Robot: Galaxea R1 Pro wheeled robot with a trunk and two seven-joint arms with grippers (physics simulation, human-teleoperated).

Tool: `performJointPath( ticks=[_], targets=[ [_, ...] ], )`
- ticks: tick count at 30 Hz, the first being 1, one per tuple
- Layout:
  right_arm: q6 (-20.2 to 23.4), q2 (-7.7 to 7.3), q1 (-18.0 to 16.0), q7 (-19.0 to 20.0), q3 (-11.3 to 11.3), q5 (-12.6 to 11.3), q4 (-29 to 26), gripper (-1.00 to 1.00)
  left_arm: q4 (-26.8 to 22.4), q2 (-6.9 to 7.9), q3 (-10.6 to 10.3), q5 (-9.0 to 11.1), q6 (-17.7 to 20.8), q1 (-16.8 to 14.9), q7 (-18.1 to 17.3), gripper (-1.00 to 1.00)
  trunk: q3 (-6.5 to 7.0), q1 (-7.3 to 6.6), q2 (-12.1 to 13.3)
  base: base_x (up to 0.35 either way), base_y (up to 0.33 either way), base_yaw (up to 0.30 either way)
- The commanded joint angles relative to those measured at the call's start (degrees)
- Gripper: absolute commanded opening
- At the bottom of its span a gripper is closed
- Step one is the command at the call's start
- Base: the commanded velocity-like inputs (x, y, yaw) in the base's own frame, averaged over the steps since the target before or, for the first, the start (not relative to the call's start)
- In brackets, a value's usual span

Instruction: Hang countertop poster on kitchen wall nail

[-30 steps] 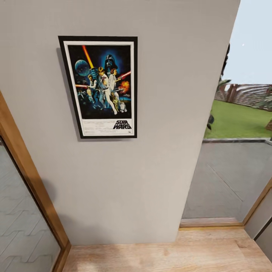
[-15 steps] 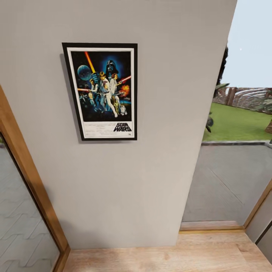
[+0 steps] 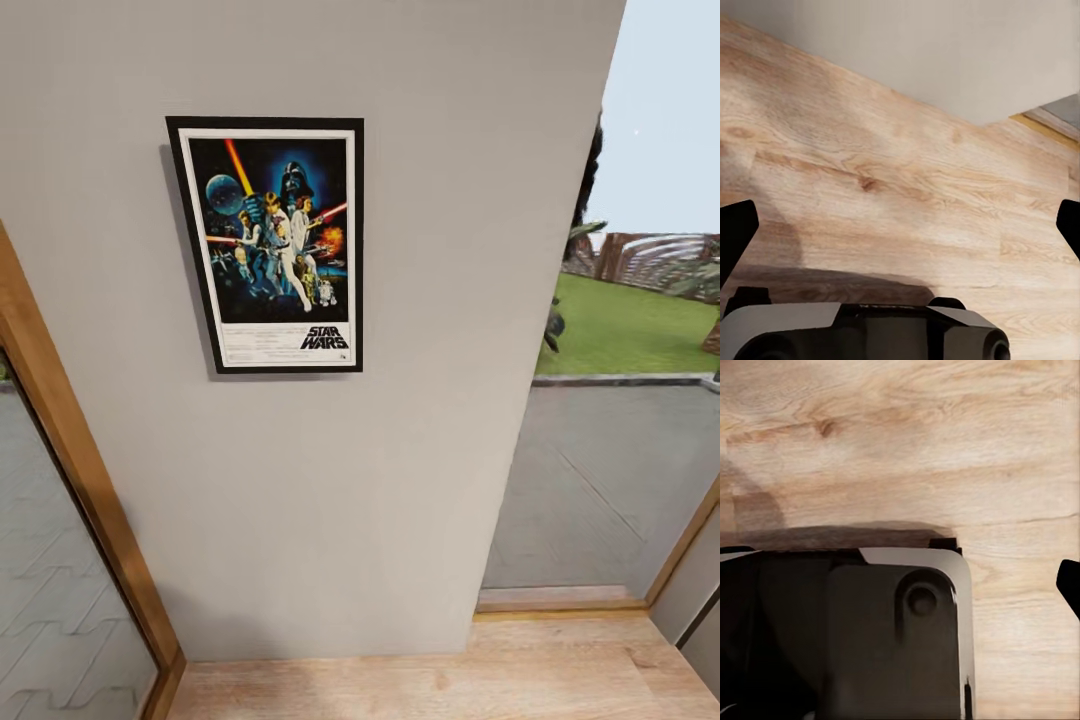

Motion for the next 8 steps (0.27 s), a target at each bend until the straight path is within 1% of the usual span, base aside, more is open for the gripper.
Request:
performJointPath(
  ticks=[1, 8],
  targets=[
    [-0.2, 0.06, 0.0, 0.2, 0.5, -0.6, 0.2, 1.00, 0.0, -0.03, 0.2, 0.3, 0.4, 0.0, -0.3, 1.00, -0.03, 0.02, 0.0, 0.000, 0.000, 0.000],
    [-0.2, 0.17, 0.0, 0.2, 0.5, -0.6, 0.4, 1.00, 0.0, 0.02, 0.2, 0.3, 0.4, 0.0, -0.3, 1.00, -0.03, 0.02, 0.0, 0.000, 0.000, 0.000]
  ],
)
